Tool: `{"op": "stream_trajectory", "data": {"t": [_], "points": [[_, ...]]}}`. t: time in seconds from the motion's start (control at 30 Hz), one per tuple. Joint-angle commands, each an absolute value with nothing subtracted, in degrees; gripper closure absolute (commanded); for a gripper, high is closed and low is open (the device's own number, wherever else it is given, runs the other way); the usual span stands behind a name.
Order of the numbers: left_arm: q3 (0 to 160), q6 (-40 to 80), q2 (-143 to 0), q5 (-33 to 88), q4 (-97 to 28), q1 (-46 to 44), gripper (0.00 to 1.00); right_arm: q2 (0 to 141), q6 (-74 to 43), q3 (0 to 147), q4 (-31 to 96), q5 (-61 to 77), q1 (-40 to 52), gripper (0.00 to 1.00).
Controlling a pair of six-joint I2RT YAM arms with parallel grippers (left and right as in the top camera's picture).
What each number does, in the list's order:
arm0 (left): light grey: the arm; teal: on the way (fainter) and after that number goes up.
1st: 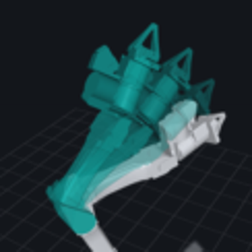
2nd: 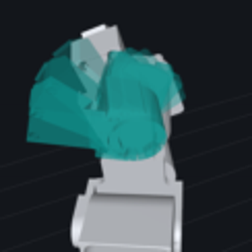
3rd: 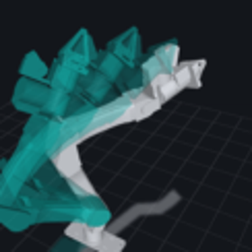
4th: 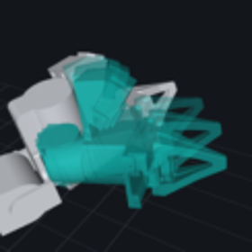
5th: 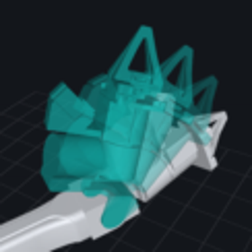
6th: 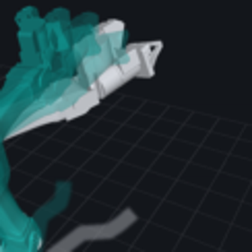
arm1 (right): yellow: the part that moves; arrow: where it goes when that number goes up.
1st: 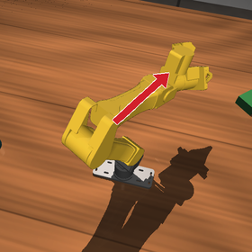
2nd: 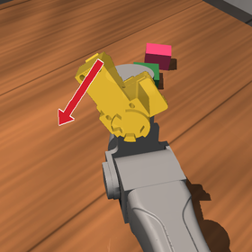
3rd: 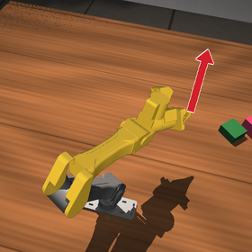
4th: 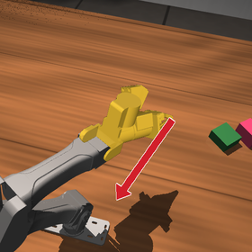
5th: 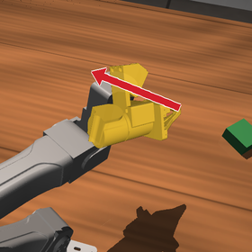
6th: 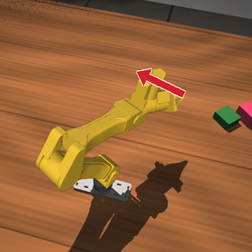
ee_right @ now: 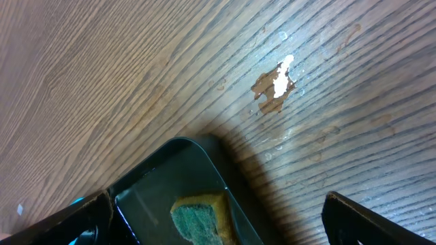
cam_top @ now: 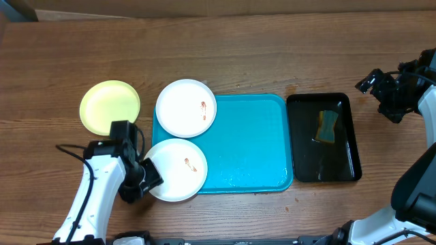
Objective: Clean dirty plates on tray and stack at the side
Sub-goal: 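Reach the left gripper to the rim of the lower white plate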
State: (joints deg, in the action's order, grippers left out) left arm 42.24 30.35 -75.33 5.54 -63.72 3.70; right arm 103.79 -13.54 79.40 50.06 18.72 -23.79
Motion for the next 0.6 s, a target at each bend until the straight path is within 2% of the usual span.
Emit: {"op": "stream_trajectory", "data": {"t": [0.0,0.1,0.13,0.27,0.4,0.57], "points": [[39.5,32.4,-75.4,7.9,-62.2,3.2,0.48,103.6,-13.8,80.7,49.8,19.2,-23.7,0.00],[37.7,32.4,-75.4,8.6,-61.6,3.2,0.53,103.6,-13.8,80.7,49.8,19.2,-23.7,0.00],[37.3,32.4,-75.4,8.6,-61.4,3.2,0.58,103.6,-13.8,80.7,49.8,19.2,-23.7,0.00],[37.0,32.4,-75.4,9.9,-60.5,3.2,0.86,103.6,-13.8,80.7,49.8,19.2,-23.7,0.00],[37.1,31.0,-75.3,13.6,-60.5,3.2,0.95,103.6,-13.8,80.7,49.8,19.2,-23.7,0.00],[39.1,29.5,-75.2,19.2,-61.2,1.5,0.96,103.6,-13.8,80.7,49.8,19.2,-23.7,0.00]]}}
